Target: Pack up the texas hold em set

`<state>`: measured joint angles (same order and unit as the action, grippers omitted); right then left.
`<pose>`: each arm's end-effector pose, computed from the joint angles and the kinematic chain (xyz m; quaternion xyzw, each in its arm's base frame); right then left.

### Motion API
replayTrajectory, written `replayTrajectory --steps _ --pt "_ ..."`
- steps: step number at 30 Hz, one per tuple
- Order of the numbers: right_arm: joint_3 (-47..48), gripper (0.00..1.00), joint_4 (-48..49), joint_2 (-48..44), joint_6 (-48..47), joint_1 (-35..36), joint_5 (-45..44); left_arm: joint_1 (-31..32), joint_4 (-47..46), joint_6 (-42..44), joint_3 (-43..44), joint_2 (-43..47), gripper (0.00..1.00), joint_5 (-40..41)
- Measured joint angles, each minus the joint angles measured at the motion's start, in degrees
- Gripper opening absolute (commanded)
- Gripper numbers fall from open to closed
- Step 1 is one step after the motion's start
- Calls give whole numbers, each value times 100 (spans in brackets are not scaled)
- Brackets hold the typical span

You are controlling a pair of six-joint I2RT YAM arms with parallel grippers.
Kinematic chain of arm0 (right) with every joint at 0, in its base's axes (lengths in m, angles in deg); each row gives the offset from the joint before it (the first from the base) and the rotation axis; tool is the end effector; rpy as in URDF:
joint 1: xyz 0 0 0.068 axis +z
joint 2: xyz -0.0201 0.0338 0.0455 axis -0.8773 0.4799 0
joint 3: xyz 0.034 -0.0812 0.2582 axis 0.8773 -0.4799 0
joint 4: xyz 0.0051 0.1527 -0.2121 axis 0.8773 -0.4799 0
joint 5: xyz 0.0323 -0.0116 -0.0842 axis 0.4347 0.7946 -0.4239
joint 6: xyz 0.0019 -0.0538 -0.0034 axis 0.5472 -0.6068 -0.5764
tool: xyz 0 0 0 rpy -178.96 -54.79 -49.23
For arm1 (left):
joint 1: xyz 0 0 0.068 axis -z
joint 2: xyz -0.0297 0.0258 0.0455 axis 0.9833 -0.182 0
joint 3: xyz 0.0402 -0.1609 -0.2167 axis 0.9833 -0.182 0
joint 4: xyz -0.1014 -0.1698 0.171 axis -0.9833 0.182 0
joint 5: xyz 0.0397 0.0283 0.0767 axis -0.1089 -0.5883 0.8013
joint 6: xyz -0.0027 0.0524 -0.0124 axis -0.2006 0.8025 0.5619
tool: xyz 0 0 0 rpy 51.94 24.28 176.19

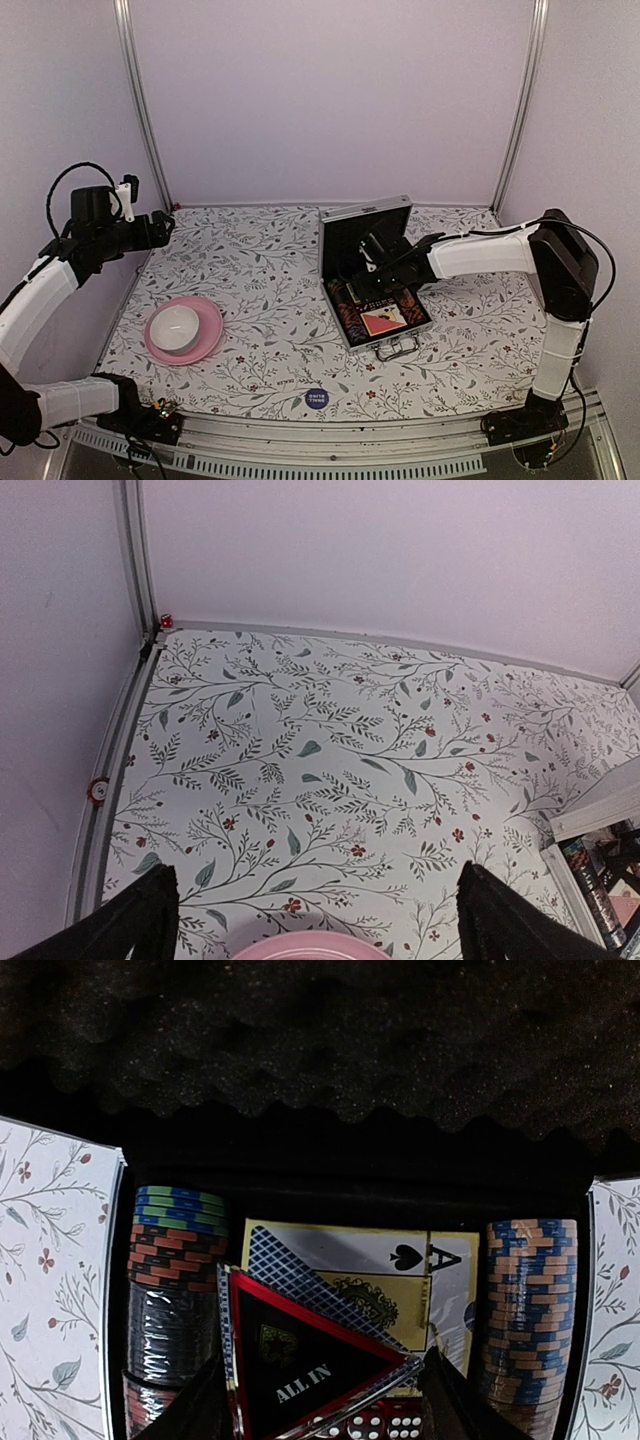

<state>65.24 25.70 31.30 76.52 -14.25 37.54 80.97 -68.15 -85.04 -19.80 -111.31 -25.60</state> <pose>0.2787 0.2878 0.1733 -0.2017 0.9277 0.0694 0.3064 0.2217 -0.0091 0.3118 -0.0413 0.8474 -0.0955 0.5206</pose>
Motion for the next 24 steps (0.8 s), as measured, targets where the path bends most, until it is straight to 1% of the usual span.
replayTrajectory --steps 15,24 --pt "249 57 -24 413 13 -138 -83 -13 0 2 0 0 97 22" --pt "271 65 -4 448 7 -138 -151 -76 -4 74 0 -101 97 52"
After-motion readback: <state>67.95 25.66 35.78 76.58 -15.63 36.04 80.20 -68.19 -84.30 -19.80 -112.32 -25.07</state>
